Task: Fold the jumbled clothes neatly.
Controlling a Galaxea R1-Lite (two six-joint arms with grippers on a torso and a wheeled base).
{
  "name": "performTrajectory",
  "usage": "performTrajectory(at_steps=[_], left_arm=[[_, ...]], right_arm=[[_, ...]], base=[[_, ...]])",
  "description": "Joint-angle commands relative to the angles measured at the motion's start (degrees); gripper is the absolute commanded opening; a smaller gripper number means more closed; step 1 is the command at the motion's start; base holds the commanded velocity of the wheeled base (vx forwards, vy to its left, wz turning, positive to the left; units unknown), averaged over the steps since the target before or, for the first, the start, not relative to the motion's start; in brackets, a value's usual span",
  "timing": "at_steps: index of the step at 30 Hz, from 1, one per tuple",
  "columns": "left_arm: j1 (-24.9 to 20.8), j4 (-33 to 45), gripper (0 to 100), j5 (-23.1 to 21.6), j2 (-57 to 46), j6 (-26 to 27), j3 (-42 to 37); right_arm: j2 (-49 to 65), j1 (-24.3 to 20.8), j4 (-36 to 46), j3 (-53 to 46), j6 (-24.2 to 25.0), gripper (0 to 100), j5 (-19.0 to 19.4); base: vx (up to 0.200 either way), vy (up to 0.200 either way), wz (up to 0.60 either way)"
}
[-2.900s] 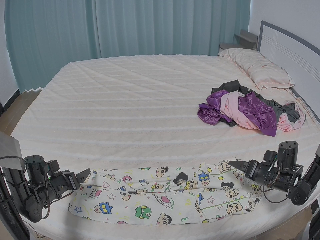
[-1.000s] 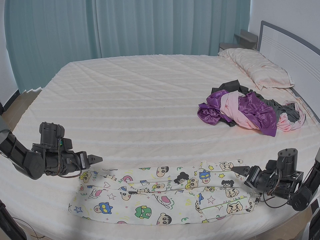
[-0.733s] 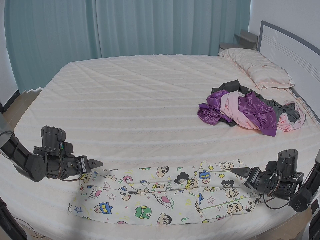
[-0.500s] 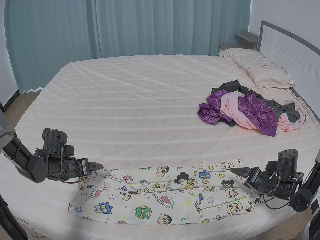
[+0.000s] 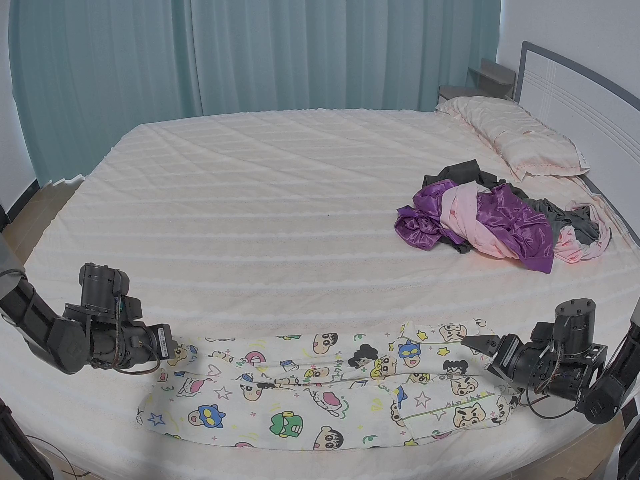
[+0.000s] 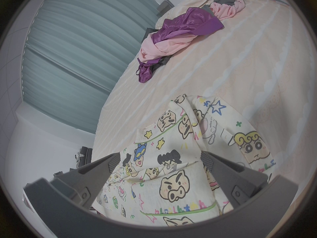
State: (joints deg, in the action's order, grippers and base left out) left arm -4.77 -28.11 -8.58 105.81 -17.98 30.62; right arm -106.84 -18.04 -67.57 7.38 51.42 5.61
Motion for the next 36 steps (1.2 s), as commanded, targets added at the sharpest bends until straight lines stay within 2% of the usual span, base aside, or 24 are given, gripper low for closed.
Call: performTrajectory(at_steps=[1,6,17,27,28,36], left_arm=[[-0.16,-0.01,0,-0.21,-6.15,1.11,-4.52],[0.46,-0.01,0,0.14,-9.05,5.59,-9.44],[0.64,0.07,0,0.23,-13.0,9.72,-16.3],[1.51,0.07,0,0.67,-11.68,9.81,-17.0],[1.6,0.07,100,0.67,-11.68,9.81,-17.09],[3.54,-0.01,100,0.41,-11.07,9.72,-17.09]], right_arm=[[-0.12,-0.06,-0.02,0.01,0.0,100,0.02],[-0.12,-0.15,-0.02,0.01,0.0,100,0.11],[-0.04,-0.77,-0.02,-0.43,0.0,100,0.02],[-0.21,-0.68,-0.02,-0.52,-0.09,100,-0.16],[-0.3,-0.68,-0.02,-0.43,-0.09,100,-0.16],[-2.5,1.08,0.34,0.27,-0.71,100,-1.13]], base=[[0.0,0.0,0.0],[0.0,0.0,0.0],[0.0,0.0,0.0],[0.0,0.0,0.0],[0.0,0.0,0.0],[0.0,0.0,0.0]])
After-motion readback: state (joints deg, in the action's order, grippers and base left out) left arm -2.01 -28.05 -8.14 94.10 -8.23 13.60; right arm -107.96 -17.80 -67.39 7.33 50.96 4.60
